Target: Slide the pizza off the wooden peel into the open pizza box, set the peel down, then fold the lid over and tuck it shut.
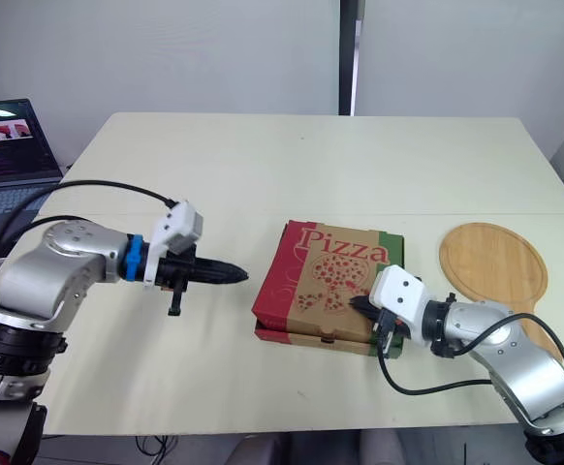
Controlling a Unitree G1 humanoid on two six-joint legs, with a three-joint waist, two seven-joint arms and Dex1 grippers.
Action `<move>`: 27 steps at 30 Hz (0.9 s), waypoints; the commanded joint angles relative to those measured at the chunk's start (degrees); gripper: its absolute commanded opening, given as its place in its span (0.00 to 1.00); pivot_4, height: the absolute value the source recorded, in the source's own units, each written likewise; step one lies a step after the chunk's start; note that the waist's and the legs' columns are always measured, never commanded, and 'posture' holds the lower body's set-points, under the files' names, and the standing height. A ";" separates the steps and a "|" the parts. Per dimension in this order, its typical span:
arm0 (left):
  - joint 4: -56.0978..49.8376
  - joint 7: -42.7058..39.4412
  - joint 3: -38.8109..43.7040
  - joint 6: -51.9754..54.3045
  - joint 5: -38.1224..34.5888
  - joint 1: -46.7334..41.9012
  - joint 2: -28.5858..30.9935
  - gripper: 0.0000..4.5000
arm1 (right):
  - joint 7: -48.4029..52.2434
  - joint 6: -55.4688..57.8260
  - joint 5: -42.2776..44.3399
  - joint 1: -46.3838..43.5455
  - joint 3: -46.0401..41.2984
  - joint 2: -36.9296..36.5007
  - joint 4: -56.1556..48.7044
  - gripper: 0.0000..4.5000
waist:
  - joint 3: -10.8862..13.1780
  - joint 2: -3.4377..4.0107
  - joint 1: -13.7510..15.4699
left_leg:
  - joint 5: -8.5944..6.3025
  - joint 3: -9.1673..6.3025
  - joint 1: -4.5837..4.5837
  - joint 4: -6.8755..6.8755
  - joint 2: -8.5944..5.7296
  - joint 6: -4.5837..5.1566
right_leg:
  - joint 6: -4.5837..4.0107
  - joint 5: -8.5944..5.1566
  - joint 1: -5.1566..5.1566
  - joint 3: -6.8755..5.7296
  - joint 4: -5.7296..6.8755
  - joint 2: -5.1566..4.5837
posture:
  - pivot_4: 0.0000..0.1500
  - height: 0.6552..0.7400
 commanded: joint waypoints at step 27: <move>-0.48 3.11 -0.46 -7.57 2.96 5.17 -2.27 0.00 | 1.51 -1.90 -4.61 -1.37 0.58 0.74 0.77 0.01 | -0.01 0.02 -0.47 | 0.01 0.02 0.01 -0.03 0.01 -0.02 | -0.03 0.02 -0.07 0.05 0.02 0.00 | 1.00 1.00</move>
